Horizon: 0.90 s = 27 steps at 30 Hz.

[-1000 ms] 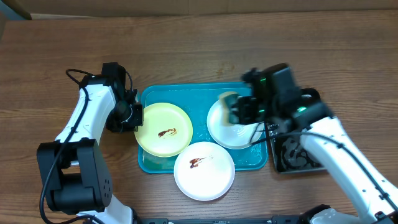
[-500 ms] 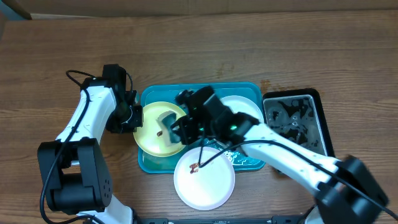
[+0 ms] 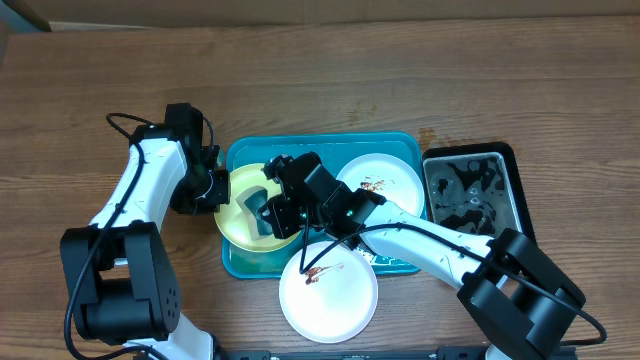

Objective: Clean dirty plates on tray and stack at the side
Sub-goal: 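Carry the sponge with the right gripper over to the yellow plate, then scrub the yellow plate with the sponge while left gripper holds it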

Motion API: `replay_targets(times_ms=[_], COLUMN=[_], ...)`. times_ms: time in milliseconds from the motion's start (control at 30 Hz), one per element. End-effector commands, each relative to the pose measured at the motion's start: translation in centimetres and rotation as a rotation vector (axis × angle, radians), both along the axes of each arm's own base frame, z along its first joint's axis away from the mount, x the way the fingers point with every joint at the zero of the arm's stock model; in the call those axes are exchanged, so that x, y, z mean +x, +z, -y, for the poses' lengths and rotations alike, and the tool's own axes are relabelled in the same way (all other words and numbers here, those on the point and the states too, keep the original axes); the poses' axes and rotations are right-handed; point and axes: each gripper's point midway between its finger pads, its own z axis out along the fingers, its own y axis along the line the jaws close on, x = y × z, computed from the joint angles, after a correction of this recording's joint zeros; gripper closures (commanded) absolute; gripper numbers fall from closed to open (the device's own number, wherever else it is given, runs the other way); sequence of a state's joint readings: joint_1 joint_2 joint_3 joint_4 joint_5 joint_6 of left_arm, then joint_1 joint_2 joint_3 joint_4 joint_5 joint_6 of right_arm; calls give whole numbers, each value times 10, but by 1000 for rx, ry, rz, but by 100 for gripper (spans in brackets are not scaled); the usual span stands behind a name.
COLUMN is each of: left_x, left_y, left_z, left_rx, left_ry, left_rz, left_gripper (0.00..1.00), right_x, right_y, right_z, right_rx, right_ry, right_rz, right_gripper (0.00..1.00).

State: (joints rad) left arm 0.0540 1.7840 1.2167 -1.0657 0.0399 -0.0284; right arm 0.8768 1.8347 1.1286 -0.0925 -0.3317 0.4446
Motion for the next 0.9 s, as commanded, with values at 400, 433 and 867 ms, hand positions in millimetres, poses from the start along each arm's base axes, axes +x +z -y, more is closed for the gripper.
replay_targets(times_ms=[400,433,867], left_x=[-3,-3,-3], left_y=[1,1,1], left_z=[-1,-1,2], left_rx=[13,10,-4], left_ry=[18,18,19], left_rz=[-2,-2,-1], left_gripper=[96,96,96], right_x=[18,17,22], right_y=[-6,-7,-22], right_z=[-22,-24,-41], right_rx=[63,68,133], right_ry=[-14,-11,-57], right_rz=[66,70,32], right_gripper=[96,96,96])
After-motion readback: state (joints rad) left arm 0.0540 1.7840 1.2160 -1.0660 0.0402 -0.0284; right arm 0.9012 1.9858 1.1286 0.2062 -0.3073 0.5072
